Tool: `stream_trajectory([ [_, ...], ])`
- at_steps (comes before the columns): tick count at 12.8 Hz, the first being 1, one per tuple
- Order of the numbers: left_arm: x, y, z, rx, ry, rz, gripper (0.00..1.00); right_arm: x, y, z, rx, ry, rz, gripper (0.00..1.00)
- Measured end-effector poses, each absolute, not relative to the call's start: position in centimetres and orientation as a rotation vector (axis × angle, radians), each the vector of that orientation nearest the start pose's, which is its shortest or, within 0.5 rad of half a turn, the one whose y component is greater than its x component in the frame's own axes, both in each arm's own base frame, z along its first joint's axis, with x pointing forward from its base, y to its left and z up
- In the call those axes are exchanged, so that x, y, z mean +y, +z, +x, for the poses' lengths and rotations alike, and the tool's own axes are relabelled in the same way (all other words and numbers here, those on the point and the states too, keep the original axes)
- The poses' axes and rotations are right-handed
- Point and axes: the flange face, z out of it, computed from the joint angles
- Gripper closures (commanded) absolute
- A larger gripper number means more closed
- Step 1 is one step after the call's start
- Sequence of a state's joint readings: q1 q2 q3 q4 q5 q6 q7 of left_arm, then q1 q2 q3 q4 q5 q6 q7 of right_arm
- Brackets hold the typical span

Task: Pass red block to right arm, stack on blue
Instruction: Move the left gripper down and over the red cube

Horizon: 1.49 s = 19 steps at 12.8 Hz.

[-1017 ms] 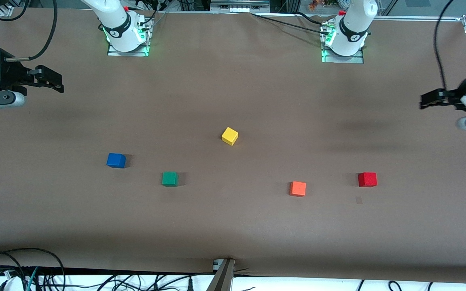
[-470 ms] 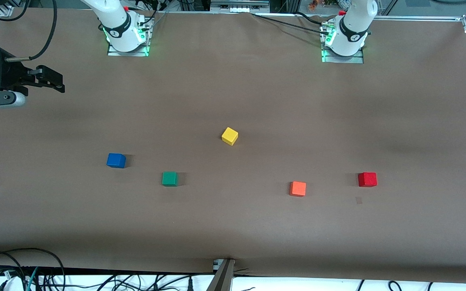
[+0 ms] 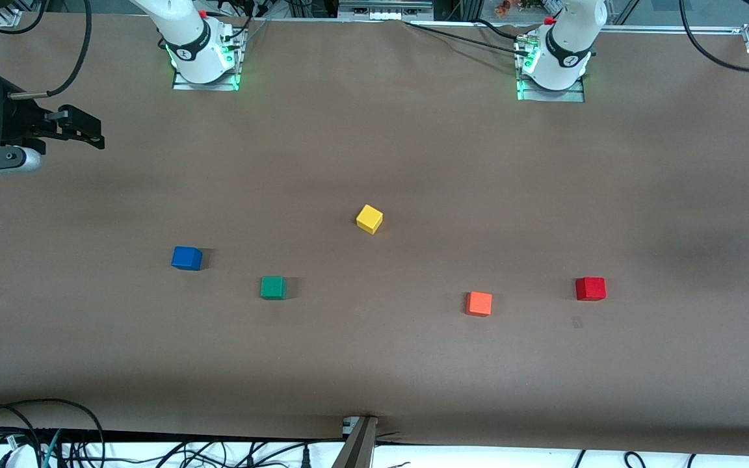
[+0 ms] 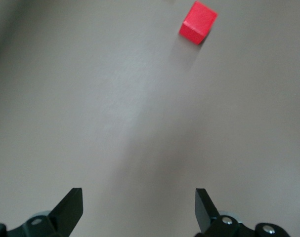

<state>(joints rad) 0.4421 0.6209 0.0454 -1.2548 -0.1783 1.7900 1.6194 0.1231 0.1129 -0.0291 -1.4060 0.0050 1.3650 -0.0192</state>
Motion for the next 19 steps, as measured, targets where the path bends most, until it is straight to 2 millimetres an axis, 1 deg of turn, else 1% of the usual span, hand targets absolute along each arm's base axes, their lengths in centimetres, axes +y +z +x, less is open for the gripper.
stream_trajectory([
  [2, 33.2, 34.0, 64.5, 1.848, -0.33, -2.839, 0.0, 5.4, 62.0, 56.5, -0.176, 0.242, -3.131, 0.0],
  [4, 33.5, 27.8, 64.4, 1.961, -0.555, -2.868, 0.0, 5.4, 62.0, 56.5, -0.176, 0.244, -3.131, 0.0],
  [5, 33.0, 25.0, 64.4, 1.999, -0.649, -2.883, 0.0, 5.4, 61.9, 56.6, -0.176, 0.244, -3.131, 0.0],
  [6, 32.3, 22.6, 64.5, 2.035, -0.728, -2.899, 0.0, 5.4, 61.9, 56.6, -0.177, 0.245, -3.131, 0.0],
  [7, 31.2, 20.9, 64.7, 2.074, -0.806, -2.912, 0.0, 5.4, 61.9, 56.6, -0.177, 0.245, -3.131, 0.0],
  [10, 26.7, 16.7, 65.4, 2.219, -1.085, -2.899, 0.0, 5.4, 61.8, 56.6, -0.176, 0.247, -3.131, 0.0],
  [12, 24.2, 14.1, 65.8, 2.273, -1.241, -2.867, 0.0, 5.4, 61.8, 56.6, -0.175, 0.247, -3.131, 0.0],
  [17, 20.6, 10.8, 66.4, 2.316, -1.507, -2.798, 0.0, 5.4, 61.8, 56.6, -0.175, 0.247, -3.131, 0.0],
  [19, 19.9, 9.7, 66.6, 2.349, -1.562, -2.741, 0.0, 5.4, 61.8, 56.6, -0.175, 0.247, -3.131, 0.0],
])
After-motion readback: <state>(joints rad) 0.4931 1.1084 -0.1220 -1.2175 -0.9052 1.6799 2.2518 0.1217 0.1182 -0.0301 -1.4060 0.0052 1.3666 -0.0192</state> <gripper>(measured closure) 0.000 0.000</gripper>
